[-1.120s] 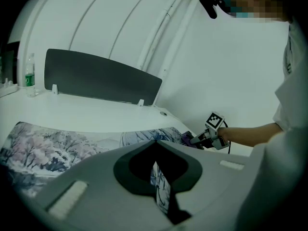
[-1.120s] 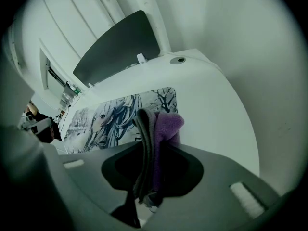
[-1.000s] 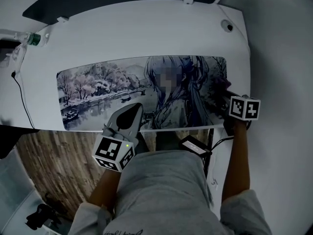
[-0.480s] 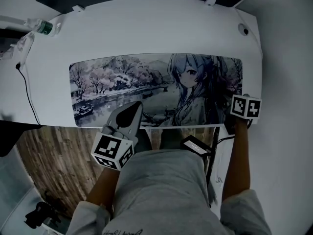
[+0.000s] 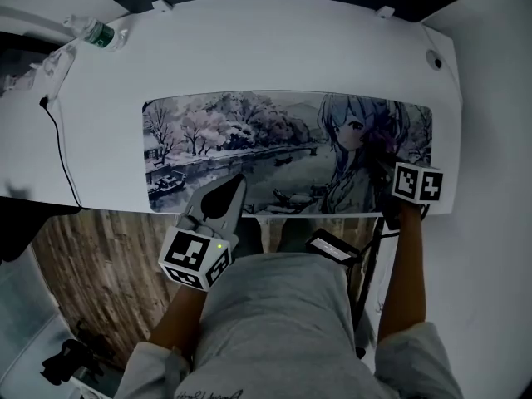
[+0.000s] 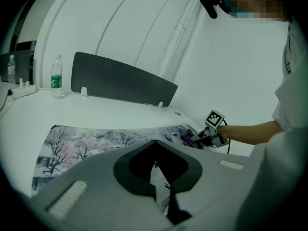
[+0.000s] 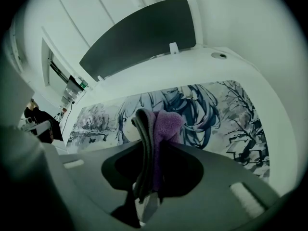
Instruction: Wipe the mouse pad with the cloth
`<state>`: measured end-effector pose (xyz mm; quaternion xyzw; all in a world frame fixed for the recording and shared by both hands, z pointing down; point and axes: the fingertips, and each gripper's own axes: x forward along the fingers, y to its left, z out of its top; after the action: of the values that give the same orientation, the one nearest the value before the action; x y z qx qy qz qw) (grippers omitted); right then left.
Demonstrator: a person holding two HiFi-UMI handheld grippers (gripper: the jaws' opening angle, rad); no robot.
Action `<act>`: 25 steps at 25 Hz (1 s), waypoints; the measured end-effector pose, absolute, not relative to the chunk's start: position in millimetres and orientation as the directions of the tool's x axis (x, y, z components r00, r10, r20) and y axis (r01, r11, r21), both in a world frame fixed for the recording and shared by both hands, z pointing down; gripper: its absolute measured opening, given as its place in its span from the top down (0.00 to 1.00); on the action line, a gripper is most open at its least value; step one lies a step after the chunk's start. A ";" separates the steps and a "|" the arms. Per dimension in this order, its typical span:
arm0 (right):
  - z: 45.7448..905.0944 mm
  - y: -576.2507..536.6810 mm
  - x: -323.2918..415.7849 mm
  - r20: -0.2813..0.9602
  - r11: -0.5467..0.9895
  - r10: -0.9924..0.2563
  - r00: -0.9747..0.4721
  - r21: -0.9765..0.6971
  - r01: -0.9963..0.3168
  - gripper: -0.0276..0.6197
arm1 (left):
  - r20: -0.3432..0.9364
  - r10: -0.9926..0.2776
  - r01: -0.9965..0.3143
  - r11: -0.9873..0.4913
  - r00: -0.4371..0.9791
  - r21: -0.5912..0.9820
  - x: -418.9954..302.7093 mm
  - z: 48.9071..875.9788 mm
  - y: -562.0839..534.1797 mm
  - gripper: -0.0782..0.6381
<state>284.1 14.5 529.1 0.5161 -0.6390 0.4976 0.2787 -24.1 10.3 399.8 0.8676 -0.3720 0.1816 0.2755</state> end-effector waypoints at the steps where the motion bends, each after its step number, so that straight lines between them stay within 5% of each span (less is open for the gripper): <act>1: 528.9 13.6 278.0 0.869 -0.026 -0.383 -0.314 -0.350 -0.936 0.81 | 0.521 -0.547 -0.748 -0.570 0.655 0.341 -30.5 399.6 10.5 0.87; 25: 530.0 -16.6 121.8 0.876 0.042 -0.366 -0.313 -0.320 -0.946 0.81 | 0.516 -0.601 -0.791 -0.504 0.610 0.346 -198.2 408.7 2.7 0.87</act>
<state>121.8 -16.6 530.0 0.5012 -0.6547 0.4773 0.3039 -198.2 2.7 408.7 0.8511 -0.4090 0.1671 0.2837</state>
